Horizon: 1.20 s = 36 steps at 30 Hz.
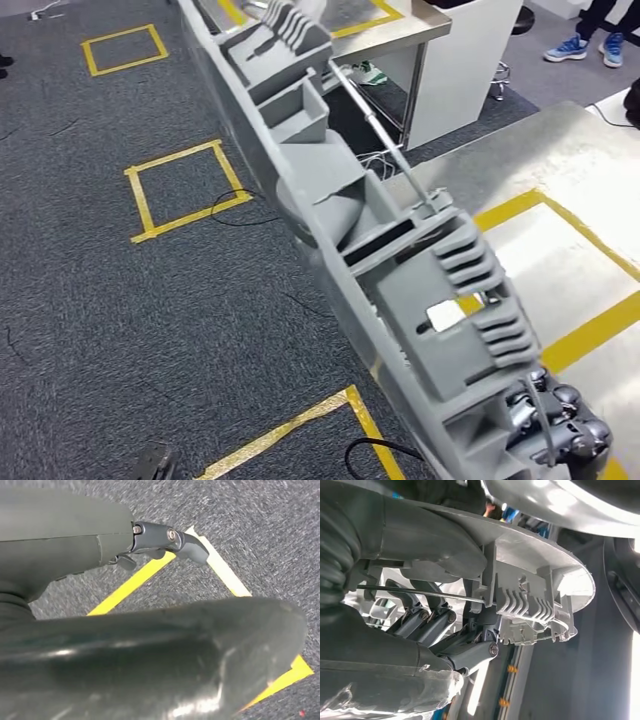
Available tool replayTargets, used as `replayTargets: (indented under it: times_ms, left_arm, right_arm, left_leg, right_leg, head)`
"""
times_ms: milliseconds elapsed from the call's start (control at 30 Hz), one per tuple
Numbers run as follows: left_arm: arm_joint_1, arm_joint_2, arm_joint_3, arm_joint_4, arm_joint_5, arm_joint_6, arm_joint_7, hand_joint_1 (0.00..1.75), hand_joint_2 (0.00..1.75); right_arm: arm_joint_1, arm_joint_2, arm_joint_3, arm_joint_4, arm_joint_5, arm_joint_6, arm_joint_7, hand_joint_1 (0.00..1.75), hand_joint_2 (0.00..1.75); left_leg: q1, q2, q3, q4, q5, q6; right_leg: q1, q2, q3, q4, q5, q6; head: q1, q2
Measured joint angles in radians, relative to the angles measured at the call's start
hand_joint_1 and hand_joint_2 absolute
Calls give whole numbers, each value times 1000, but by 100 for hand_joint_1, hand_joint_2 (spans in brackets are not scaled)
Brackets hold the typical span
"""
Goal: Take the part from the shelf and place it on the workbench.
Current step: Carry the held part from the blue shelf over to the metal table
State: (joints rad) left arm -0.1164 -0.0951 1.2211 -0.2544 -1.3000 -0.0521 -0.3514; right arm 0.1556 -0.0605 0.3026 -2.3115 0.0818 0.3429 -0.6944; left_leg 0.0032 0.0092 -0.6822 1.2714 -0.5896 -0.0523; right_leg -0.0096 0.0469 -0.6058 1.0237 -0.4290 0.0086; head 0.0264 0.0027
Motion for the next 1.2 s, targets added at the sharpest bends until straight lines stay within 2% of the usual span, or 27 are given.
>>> replayTargets:
  times_ms: [33,67,133,167,200,233,267,333,400,433,467,500,533,567,600,667,700,767,833,867,933,967,1000,1033,1067,1133,1200]
  left_arm:
    - [0,1,0,0,0,1,0,0,0]
    - [0,2,0,0,0,1,0,0,0]
    - [0,4,0,0,1,1,-1,0,0]
    - [0,4,0,0,1,1,-1,0,0]
    - [0,4,0,0,1,1,-2,0,0]
    - [-1,3,0,0,2,1,-2,0,0]
    - [-2,3,0,0,2,1,-3,0,0]
    - [-3,3,0,0,4,1,-5,0,0]
    - [0,5,0,0,7,1,-6,0,0]
    - [2,5,0,0,8,1,-6,0,0]
    - [4,5,0,0,9,1,-7,0,0]
    - [5,5,0,0,9,1,-7,0,0]
    - [5,4,0,0,9,1,-8,0,0]
    - [5,3,0,0,9,1,-9,0,0]
    - [5,3,0,0,9,1,-9,0,0]
    - [5,3,0,0,10,1,-10,0,0]
    - [5,3,0,0,10,1,-10,0,0]
    - [4,2,-1,0,11,1,-10,0,0]
    - [2,2,-1,0,11,1,-11,0,0]
    - [1,2,-1,1,11,1,-12,0,0]
    - [5,0,-1,1,12,1,-12,0,0]
    - [8,0,-1,1,12,1,-12,0,0]
    - [10,0,-1,1,12,1,-12,0,0]
    - [11,1,-1,1,12,1,-12,0,0]
    - [11,2,-1,1,12,2,-12,0,0]
    - [11,2,-1,1,12,2,-12,0,0]
    - [11,1,-1,1,12,2,-12,0,0]
  right_arm:
    - [0,5,-5,0,-1,0,0,175,175]
    - [0,9,-10,0,-1,1,0,175,175]
    - [-1,18,-18,0,0,5,0,175,175]
    - [-1,22,-21,-1,2,6,0,175,175]
    - [0,25,-25,-1,7,7,0,175,175]
    - [1,29,-28,-2,14,7,0,175,175]
    - [2,31,-31,-4,26,5,0,175,175]
    - [2,35,-35,-7,52,-5,0,175,175]
    - [1,37,-36,-10,74,-22,0,175,175]
    - [1,37,-36,-11,81,-33,0,175,175]
    - [1,38,-36,-11,87,-44,0,175,175]
    - [1,38,-36,-12,91,-55,0,175,175]
    - [1,38,-36,-13,95,-64,0,175,175]
    - [1,38,-36,-14,98,-71,0,175,175]
    - [1,38,-36,-16,101,-77,0,175,175]
    - [1,38,-36,-20,105,-85,0,175,175]
    - [1,38,-36,-21,106,-89,0,175,175]
    - [2,39,-36,-24,106,-94,0,175,175]
    - [3,40,-36,-29,108,-97,0,175,175]
    - [3,41,-36,-31,109,-98,0,175,175]
    - [3,42,-36,-31,119,-100,0,175,175]
    - [4,43,-36,-31,125,-102,0,175,175]
    - [5,43,-35,-31,132,-104,0,175,175]
    - [6,43,-34,-31,139,-107,0,175,175]
    - [6,43,-33,-31,144,-109,0,175,175]
    - [6,43,-31,-31,151,-116,0,175,175]
    - [7,43,-30,-32,156,-122,0,175,175]
  left_leg:
    - [2,-3,14,-37,33,0]
    - [6,-15,43,-100,72,-2]
    - [15,-55,101,-226,121,-3]
    - [17,-70,116,-259,127,1]
    - [16,-74,120,-272,125,8]
    - [14,-66,119,-272,126,17]
    - [13,-57,119,-274,128,26]
    - [12,-38,119,-277,132,43]
    - [8,-18,119,-278,131,52]
    - [5,-7,119,-277,130,54]
    - [4,4,120,-277,130,55]
    - [3,15,120,-277,129,55]
    - [2,25,122,-277,127,54]
    - [2,34,124,-277,126,52]
    - [0,42,127,-276,123,49]
    - [-4,56,132,-275,118,41]
    - [-6,63,133,-274,116,36]
    - [-5,76,136,-276,114,25]
    - [-2,54,125,-249,89,14]
    - [-1,35,106,-206,63,10]
    - [0,6,39,-70,-1,6]
    - [0,3,9,-14,-17,5]
    - [1,1,-8,11,-14,4]
    - [2,0,-6,-4,11,3]
    - [4,-6,14,-53,48,2]
    - [15,-39,74,-188,114,-2]
    - [19,-64,105,-258,130,4]
  right_leg:
    - [-1,13,1,0,1,2]
    - [-3,26,1,1,2,5]
    - [-2,50,-5,6,3,15]
    - [-2,60,-9,7,4,21]
    - [-3,69,-14,6,7,28]
    - [-6,77,-18,3,10,34]
    - [-8,73,-21,2,11,39]
    - [-6,29,-42,44,-17,45]
    - [-3,-23,-95,166,-86,47]
    - [-3,-32,-125,235,-117,48]
    - [-3,-36,-145,282,-134,48]
    - [-3,-38,-148,294,-131,48]
    - [-2,-41,-130,264,-110,46]
    - [-1,-49,-94,200,-77,43]
    - [1,-67,-53,126,-50,40]
    - [6,-91,2,26,-22,34]
    - [9,-93,9,11,-22,31]
    - [10,-73,6,9,-19,22]
    - [5,-56,7,4,-15,11]
    - [2,-48,8,2,-13,8]
    - [0,-30,7,2,-12,4]
    - [0,-19,6,2,-12,4]
    - [-1,-8,6,2,-12,4]
    - [-2,3,7,2,-11,4]
    - [-4,15,8,2,-11,6]
    - [-5,37,5,7,-12,15]
    - [-5,56,-1,9,-11,29]
  head:
    - [0,0]
    - [0,0]
    - [-1,0]
    - [-1,0]
    - [-2,0]
    - [-2,0]
    - [-1,0]
    - [3,0]
    - [6,0]
    - [6,0]
    - [6,0]
    - [6,0]
    - [6,0]
    - [6,0]
    - [6,0]
    - [6,0]
    - [5,0]
    - [5,0]
    - [4,0]
    - [2,0]
    - [0,0]
    - [-1,0]
    - [-1,0]
    - [-1,0]
    - [-1,0]
    - [-1,0]
    - [-1,0]
